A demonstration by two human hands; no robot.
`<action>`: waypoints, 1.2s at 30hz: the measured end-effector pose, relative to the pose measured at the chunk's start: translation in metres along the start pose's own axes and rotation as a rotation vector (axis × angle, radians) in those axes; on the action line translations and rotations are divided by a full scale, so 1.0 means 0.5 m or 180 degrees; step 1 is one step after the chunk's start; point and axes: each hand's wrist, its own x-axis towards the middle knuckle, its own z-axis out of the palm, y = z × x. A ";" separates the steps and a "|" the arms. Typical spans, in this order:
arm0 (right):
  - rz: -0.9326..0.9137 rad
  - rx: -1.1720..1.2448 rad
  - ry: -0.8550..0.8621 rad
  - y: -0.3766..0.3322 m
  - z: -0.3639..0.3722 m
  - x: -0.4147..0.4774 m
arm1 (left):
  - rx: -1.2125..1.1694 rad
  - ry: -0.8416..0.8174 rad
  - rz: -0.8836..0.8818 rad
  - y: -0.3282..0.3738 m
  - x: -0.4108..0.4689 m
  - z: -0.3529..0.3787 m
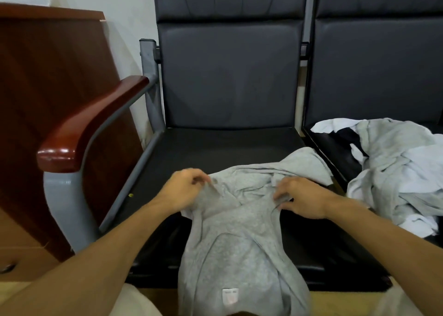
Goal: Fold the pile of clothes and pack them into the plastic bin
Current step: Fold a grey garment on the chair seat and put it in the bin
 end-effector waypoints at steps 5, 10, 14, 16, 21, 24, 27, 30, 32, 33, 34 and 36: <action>-0.0116 0.0260 -0.0342 0.000 0.005 0.003 | 0.0764 0.0615 -0.1187 -0.071 0.011 -0.021; -0.0179 0.0123 -0.0382 -0.016 0.001 0.017 | 0.1465 0.0231 -0.1327 -0.050 0.004 -0.001; -0.0208 -0.0132 -0.0323 -0.028 0.001 0.024 | 0.1053 -0.0125 -0.1344 -0.024 0.017 0.021; -0.0204 -0.0085 -0.0204 -0.028 0.008 0.025 | 0.0586 -0.0074 -0.1222 -0.009 0.022 0.034; -0.0237 0.0117 -0.0209 -0.010 0.004 0.024 | -0.2042 0.0654 -0.2038 0.017 0.042 0.019; -0.0181 0.0178 -0.0185 -0.002 -0.001 0.024 | -0.2542 0.1162 -0.2412 0.005 0.044 -0.004; -0.0139 0.0132 -0.0178 0.009 -0.009 0.018 | -0.2245 0.1743 -0.2492 -0.012 0.036 -0.023; -0.0087 0.0096 -0.0211 0.022 -0.018 0.007 | -0.2089 0.2130 -0.2191 -0.023 0.024 -0.040; -0.0087 0.0110 -0.0241 0.023 -0.019 0.001 | -0.1836 0.1946 -0.2047 -0.034 0.016 -0.045; -0.0090 0.0112 -0.0258 0.022 -0.017 -0.001 | -0.1683 0.1833 -0.1983 -0.036 0.008 -0.047; -0.0096 0.0126 -0.0269 0.020 -0.015 -0.004 | -0.1529 0.1737 -0.1931 -0.033 -0.002 -0.051; -0.0065 0.0225 -0.0325 0.018 -0.012 -0.010 | -0.0795 0.1538 -0.1703 -0.032 -0.019 -0.055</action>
